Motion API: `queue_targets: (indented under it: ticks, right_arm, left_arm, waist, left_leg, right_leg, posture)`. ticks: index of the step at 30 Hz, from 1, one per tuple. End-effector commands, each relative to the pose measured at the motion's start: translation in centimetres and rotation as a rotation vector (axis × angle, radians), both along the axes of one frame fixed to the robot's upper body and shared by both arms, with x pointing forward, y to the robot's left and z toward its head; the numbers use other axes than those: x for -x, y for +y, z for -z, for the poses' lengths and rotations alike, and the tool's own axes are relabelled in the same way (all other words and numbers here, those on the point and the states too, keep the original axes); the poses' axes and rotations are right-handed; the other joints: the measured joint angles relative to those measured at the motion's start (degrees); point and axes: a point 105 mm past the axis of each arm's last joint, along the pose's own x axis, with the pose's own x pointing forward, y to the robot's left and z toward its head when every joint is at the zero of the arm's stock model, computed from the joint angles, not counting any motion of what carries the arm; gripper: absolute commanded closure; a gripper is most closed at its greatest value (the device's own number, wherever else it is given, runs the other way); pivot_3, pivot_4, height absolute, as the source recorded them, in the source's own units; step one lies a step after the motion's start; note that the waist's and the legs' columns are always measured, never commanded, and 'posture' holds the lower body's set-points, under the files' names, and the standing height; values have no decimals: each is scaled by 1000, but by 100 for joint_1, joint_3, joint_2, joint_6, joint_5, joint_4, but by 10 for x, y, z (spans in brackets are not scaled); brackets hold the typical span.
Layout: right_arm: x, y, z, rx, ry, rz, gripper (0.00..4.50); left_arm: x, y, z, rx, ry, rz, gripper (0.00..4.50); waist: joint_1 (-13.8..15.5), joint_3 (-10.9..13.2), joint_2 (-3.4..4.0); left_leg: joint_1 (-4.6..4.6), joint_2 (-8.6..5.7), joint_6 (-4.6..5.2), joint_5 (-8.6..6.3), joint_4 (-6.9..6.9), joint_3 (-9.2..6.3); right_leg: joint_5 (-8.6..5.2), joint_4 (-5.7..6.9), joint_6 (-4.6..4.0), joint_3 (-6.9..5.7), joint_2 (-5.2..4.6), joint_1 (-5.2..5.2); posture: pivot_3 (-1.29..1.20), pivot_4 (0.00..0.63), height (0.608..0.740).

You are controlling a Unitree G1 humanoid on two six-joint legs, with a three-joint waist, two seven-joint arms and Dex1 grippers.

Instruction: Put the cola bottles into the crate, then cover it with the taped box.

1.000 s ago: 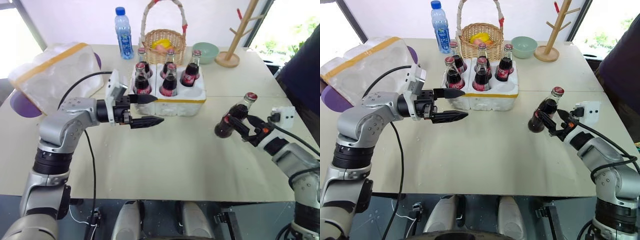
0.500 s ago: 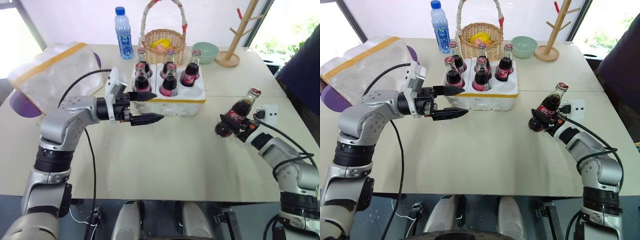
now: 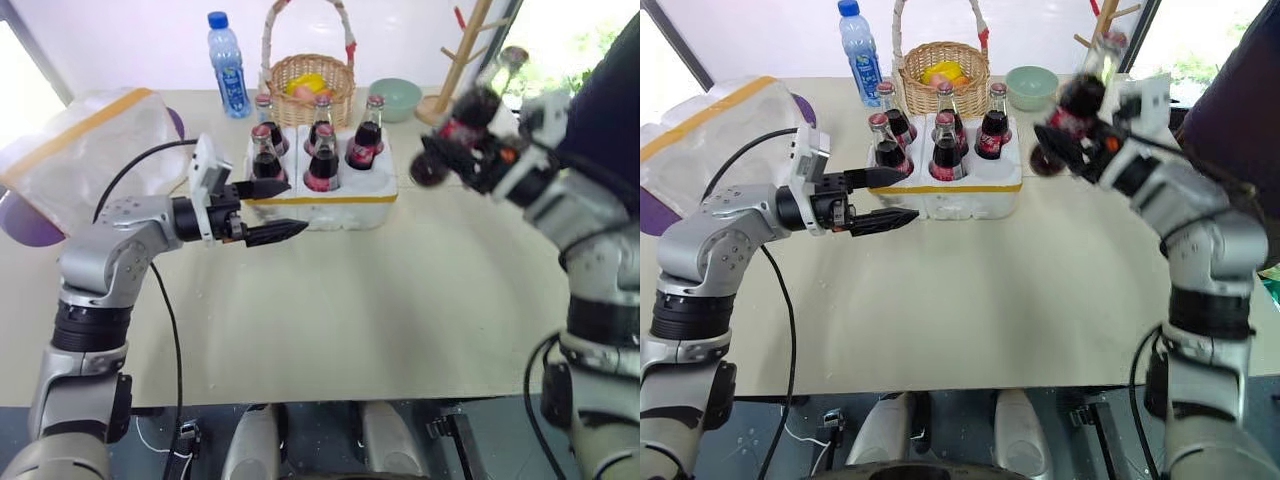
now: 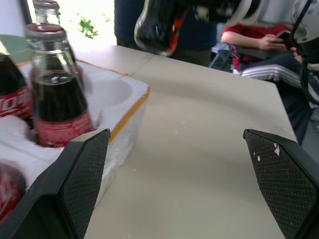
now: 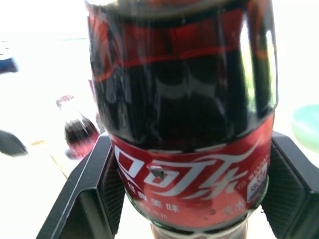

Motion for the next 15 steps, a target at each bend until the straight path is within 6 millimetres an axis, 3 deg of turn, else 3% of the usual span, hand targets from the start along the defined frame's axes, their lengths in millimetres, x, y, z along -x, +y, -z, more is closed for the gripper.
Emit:
queue_targets:
  ticks: [1,6,15]
  right_arm:
    - [-21,16,-12,-12,-33,0,1649]
    - [-42,35,16,95,28,-15,1649]
    - [-52,32,67,232,134,31,1649]
  left_arm:
    - [4,3,-14,9,-72,-18,0]
    - [6,7,-16,14,-87,-49,0]
    - [6,15,-17,16,-91,-91,0]
  waist:
    - [19,0,-1]
    - [104,1,0]
    - [87,2,1]
  left_leg:
    - [-2,-2,0,0,-6,2]
    - [-25,-5,-1,1,-10,9]
    - [-81,-6,-2,2,25,5]
  right_leg:
    - [0,-4,1,0,-3,-2]
    - [1,-5,2,2,-8,-25]
    - [4,11,5,0,-11,-71]
  posture:
    - [0,150,740]
    - [0,150,740]
    - [0,150,740]
